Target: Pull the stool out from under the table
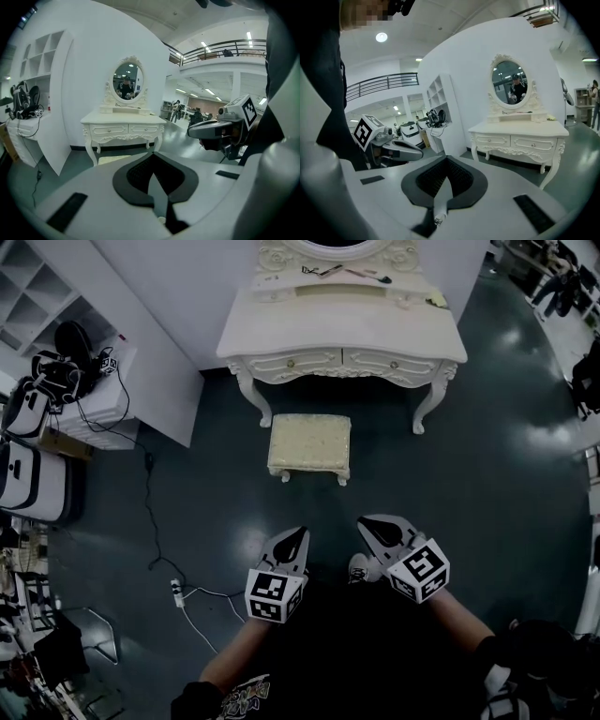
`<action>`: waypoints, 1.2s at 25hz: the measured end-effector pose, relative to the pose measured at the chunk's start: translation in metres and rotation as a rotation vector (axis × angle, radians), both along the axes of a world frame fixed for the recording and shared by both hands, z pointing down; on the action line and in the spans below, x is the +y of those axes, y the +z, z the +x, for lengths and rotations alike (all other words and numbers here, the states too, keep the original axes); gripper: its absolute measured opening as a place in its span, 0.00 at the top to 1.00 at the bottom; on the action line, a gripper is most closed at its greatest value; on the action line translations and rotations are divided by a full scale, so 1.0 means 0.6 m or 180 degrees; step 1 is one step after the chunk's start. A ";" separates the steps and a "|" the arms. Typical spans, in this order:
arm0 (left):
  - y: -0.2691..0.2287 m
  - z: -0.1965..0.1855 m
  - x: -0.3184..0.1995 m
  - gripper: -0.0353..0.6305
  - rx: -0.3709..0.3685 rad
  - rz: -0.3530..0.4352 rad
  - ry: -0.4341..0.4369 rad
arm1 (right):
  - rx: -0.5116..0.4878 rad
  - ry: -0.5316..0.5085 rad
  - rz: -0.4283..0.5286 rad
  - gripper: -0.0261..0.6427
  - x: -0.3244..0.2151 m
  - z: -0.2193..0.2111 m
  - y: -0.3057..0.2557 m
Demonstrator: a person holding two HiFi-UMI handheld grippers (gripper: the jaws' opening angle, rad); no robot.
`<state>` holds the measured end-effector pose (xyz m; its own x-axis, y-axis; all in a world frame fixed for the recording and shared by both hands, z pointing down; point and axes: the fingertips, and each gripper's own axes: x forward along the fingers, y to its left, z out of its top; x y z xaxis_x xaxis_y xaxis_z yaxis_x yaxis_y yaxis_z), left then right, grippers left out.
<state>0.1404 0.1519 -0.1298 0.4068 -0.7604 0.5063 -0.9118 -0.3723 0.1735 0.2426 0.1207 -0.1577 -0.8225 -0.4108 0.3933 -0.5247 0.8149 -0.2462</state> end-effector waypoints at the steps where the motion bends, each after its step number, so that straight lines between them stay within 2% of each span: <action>1: -0.002 0.009 0.004 0.94 0.0007 0.0011 -0.0007 | -0.0002 -0.0027 0.0003 0.92 0.006 0.005 -0.001; 9: 0.001 0.053 0.028 0.94 -0.0012 0.0055 -0.0060 | -0.0049 -0.0158 -0.0052 0.92 0.032 0.039 0.008; 30: -0.001 0.080 0.017 0.94 -0.0069 0.0068 -0.0003 | -0.0093 -0.0172 -0.0062 0.92 0.027 0.055 0.010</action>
